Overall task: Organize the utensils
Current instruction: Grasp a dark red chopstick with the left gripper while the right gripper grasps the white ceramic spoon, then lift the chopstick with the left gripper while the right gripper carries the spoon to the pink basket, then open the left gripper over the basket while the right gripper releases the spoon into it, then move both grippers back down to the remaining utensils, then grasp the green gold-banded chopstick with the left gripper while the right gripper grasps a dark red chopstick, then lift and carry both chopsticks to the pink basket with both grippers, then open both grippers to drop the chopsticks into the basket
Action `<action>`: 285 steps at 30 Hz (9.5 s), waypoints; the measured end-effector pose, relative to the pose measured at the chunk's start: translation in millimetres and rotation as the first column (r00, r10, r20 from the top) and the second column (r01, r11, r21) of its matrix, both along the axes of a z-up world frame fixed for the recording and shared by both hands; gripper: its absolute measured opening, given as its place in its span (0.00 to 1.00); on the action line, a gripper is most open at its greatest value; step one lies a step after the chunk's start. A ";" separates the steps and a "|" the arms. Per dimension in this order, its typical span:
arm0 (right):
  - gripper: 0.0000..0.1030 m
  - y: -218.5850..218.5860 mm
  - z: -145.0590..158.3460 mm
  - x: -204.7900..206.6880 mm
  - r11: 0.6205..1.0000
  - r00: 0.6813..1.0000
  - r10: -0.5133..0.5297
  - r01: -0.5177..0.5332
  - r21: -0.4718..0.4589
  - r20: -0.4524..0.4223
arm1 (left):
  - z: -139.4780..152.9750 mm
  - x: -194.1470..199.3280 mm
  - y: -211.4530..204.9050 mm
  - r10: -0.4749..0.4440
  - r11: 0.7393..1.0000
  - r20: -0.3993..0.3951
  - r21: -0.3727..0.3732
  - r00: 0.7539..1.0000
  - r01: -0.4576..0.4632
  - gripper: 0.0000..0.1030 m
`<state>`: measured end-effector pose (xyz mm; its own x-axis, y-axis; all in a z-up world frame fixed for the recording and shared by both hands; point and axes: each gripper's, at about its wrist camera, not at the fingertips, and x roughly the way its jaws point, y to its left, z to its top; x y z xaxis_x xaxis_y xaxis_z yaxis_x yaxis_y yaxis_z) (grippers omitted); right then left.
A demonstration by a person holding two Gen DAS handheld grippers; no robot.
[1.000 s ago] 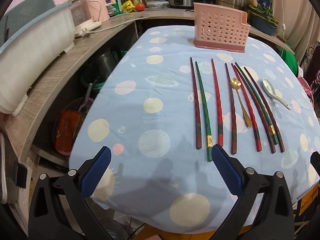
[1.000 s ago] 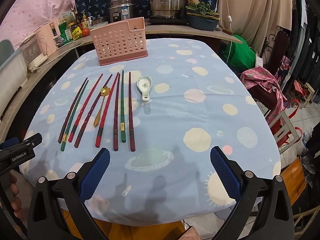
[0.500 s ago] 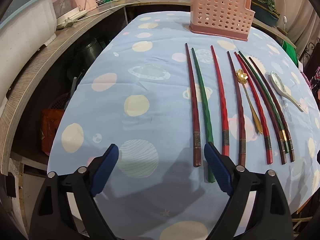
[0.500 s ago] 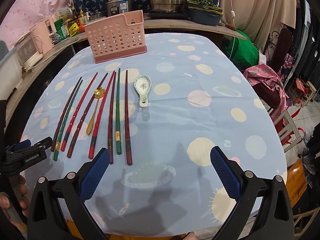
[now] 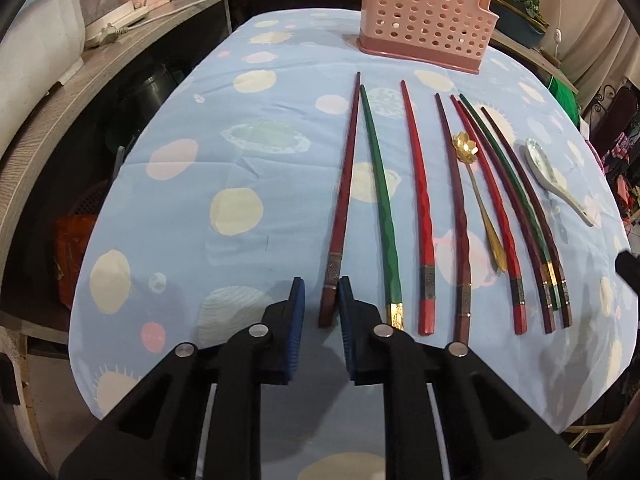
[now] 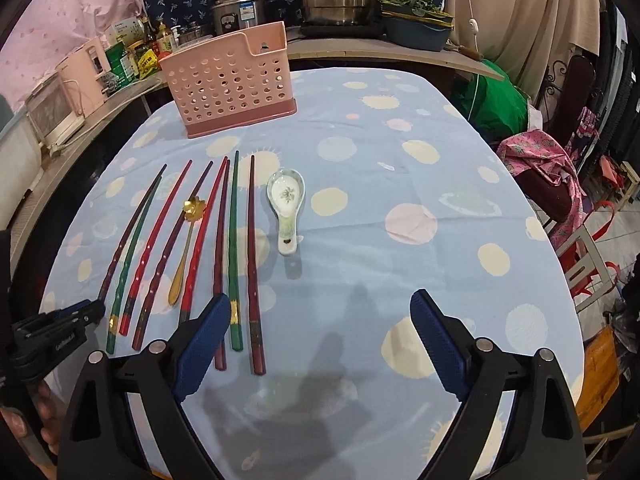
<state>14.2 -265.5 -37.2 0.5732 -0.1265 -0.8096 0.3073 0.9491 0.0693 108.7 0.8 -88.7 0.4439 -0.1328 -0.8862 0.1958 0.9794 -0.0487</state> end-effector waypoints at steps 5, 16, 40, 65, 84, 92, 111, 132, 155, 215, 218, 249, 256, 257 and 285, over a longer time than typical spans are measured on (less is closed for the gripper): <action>0.54 -12.5 -5.7 31.0 0.997 1.000 0.006 -0.006 0.075 -0.002 | 0.1 4.1 1.2 0.001 1.000 -0.008 -0.006 1.000 -0.001 0.09; 0.15 -20.7 -36.6 63.2 0.974 0.998 0.041 -0.030 0.227 -0.047 | 0.0 9.2 -0.1 0.003 1.000 -0.014 0.004 1.000 -0.003 0.09; 0.06 -32.1 19.0 54.5 0.987 0.998 0.013 -0.023 0.159 0.066 | 84.7 21.3 11.6 0.025 0.994 0.144 -0.105 0.989 -0.010 0.07; 0.05 -62.5 113.8 151.1 0.988 0.964 0.019 -0.059 0.142 0.267 | 268.2 136.0 -5.9 0.098 0.972 0.475 -0.236 0.875 0.019 0.07; 0.05 -67.7 108.1 286.8 0.991 0.968 0.034 -0.065 0.119 0.249 | 301.7 231.8 -51.3 0.135 0.957 0.540 -0.287 0.831 0.031 0.07; 0.06 -64.7 82.4 301.5 0.990 0.980 0.042 -0.067 0.123 0.193 | 269.1 248.4 -51.3 0.132 0.961 0.485 -0.277 0.864 0.008 0.07; 0.19 -58.1 107.3 210.5 0.991 0.969 0.032 -0.063 0.121 0.246 | 251.4 190.8 -26.5 0.131 0.978 0.483 -0.205 0.866 -0.033 0.42; 0.22 -3.9 15.4 38.5 0.985 0.994 0.100 -0.105 0.135 0.045 | 116.0 55.9 -7.4 0.041 0.993 0.231 -0.116 0.972 -0.014 0.42; 0.22 28.2 -34.8 -9.7 0.979 0.987 0.147 -0.135 0.155 -0.067 | 34.4 -11.7 3.7 -0.004 0.998 0.041 -0.061 0.999 0.007 0.48; 0.07 18.5 5.6 -13.5 0.984 0.991 0.120 -0.126 0.123 0.052 | 52.1 -22.5 2.4 -0.052 0.991 0.053 -0.119 0.997 0.058 0.07; 0.07 10.5 24.3 -11.6 0.985 0.990 0.104 -0.116 0.125 0.098 | 70.2 -19.4 6.1 -0.042 0.989 0.086 -0.136 0.995 0.054 0.07; 0.07 -55.4 186.8 85.6 0.982 0.881 0.044 -0.125 0.141 0.472 | 252.3 112.9 -14.8 0.047 0.954 0.406 -0.289 0.913 0.079 0.07; 0.07 -76.0 232.9 131.5 0.982 0.812 -0.001 -0.110 0.154 0.583 | 305.0 145.2 -31.0 0.072 0.939 0.495 -0.325 0.866 0.108 0.07; 0.07 -78.8 238.3 139.6 0.981 0.803 -0.009 -0.108 0.160 0.596 | 311.2 150.8 -33.4 0.076 0.939 0.507 -0.326 0.859 0.110 0.07; 0.07 -62.8 154.8 271.8 0.979 0.893 0.018 -0.106 0.173 0.451 | 245.7 247.3 -57.6 0.093 0.965 0.418 -0.263 0.904 0.022 0.07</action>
